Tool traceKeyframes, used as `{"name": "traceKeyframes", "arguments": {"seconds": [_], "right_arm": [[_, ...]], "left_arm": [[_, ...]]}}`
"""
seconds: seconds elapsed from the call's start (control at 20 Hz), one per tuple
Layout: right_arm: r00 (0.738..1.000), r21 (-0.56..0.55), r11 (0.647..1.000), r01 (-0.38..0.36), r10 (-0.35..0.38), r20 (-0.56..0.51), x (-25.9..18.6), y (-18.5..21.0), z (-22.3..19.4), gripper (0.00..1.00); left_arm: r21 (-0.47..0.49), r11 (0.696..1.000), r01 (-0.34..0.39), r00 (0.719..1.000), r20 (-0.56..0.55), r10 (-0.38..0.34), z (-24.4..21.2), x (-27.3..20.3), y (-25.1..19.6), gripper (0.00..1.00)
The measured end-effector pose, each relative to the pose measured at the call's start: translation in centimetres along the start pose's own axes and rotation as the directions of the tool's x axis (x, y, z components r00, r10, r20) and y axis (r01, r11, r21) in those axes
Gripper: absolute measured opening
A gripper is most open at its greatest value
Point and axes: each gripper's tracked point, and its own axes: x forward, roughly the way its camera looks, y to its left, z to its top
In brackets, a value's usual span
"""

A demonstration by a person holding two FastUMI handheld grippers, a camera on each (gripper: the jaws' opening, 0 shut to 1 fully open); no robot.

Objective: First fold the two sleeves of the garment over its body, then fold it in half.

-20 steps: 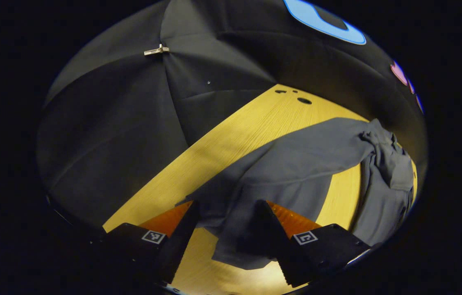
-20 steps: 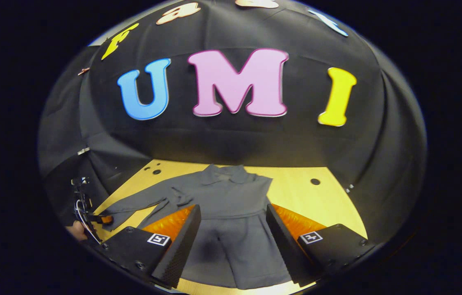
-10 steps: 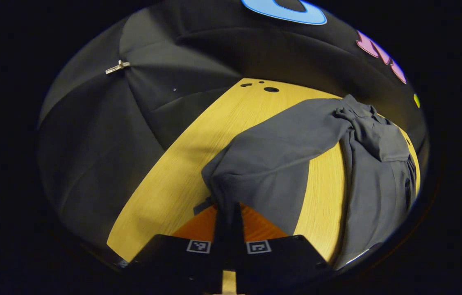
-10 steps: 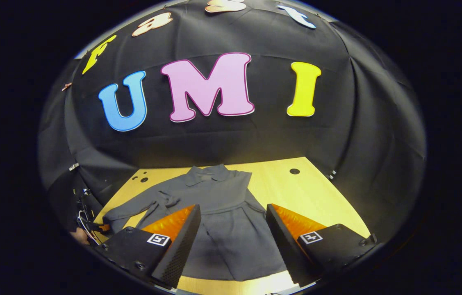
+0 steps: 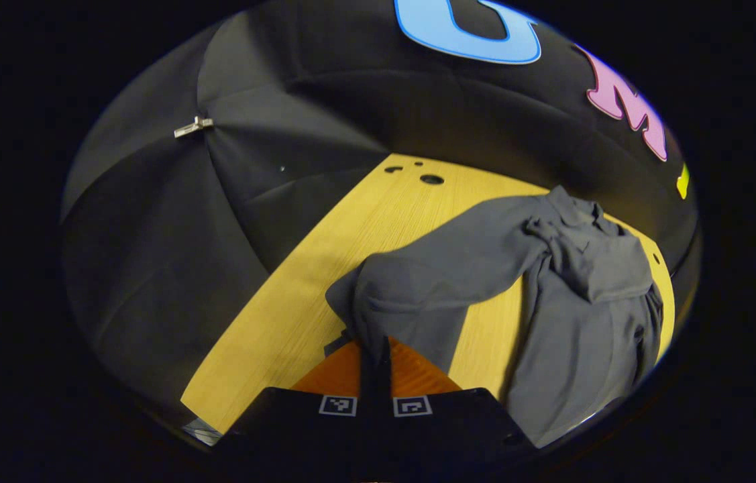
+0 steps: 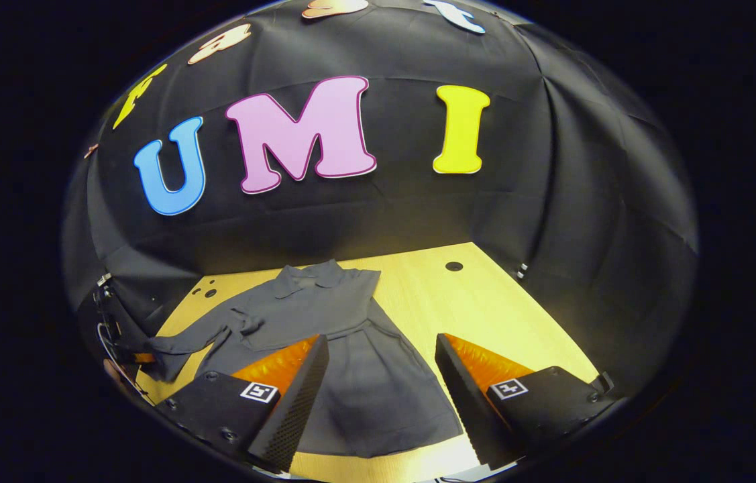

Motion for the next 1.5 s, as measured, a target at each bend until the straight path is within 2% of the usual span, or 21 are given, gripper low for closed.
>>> {"name": "traceKeyframes", "arguments": {"seconds": [0.05,0.15,0.2,0.35,0.5,0.55,0.6,0.75,0.95,1.15,1.35,1.5], "right_arm": [[1.0,0.002,1.0,-0.003,0.003,0.001,0.5,-0.1,0.1,0.98],[1.0,0.004,1.0,-0.014,0.014,-0.016,1.5,-0.8,0.1,0.99],[1.0,0.004,1.0,-0.014,0.014,-0.021,1.9,-1.2,0.2,0.98],[1.0,0.006,1.0,-0.019,0.019,-0.024,3.5,-2.2,0.5,0.98],[0.999,-0.001,1.0,-0.024,0.024,-0.045,4.9,-3.7,0.2,0.98],[0.998,0.0,1.0,-0.027,0.027,-0.056,5.4,-4.1,0.0,0.99],[0.997,0.003,1.0,-0.031,0.031,-0.067,5.8,-4.5,-0.2,0.99],[0.995,0.008,0.999,-0.036,0.036,-0.089,7.3,-5.8,-0.6,0.99],[0.993,0.039,0.998,-0.044,0.048,-0.105,8.8,-7.2,-1.0,0.99],[0.989,0.06,0.997,-0.042,0.05,-0.137,9.9,-8.5,-2.1,0.98],[0.985,0.082,0.996,-0.043,0.056,-0.163,10.4,-9.6,-2.9,0.99],[0.98,0.088,0.995,-0.042,0.058,-0.188,10.5,-10.6,-3.7,0.99]], "left_arm": [[-0.006,1.0,0.01,1.0,0.017,-0.01,1.2,-0.3,-0.9,0.02],[-0.038,0.999,0.038,0.998,0.057,-0.036,4.0,-0.5,-3.1,0.06],[-0.049,0.997,0.053,0.996,0.073,-0.049,5.3,-0.5,-4.4,0.02],[-0.066,0.993,0.099,0.988,0.123,-0.09,9.5,-0.5,-7.8,0.05],[-0.052,0.988,0.148,0.976,0.171,-0.138,13.2,-0.7,-12.3,0.06],[-0.035,0.986,0.166,0.97,0.185,-0.157,14.1,-0.5,-14.0,0.09],[-0.023,0.979,0.202,0.961,0.199,-0.193,15.1,-0.5,-16.2,0.05],[-0.016,0.946,0.324,0.924,0.221,-0.313,17.0,-0.8,-23.4,0.05],[0.065,0.925,0.375,0.905,0.19,-0.381,16.9,0.1,-31.0,0.05],[0.12,0.87,0.479,0.859,0.141,-0.492,15.6,-0.1,-40.4,0.05],[0.131,0.81,0.571,0.807,0.088,-0.584,13.9,-0.1,-48.3,0.05],[0.177,0.786,0.592,0.794,0.038,-0.607,12.1,0.8,-52.8,0.05]]}}
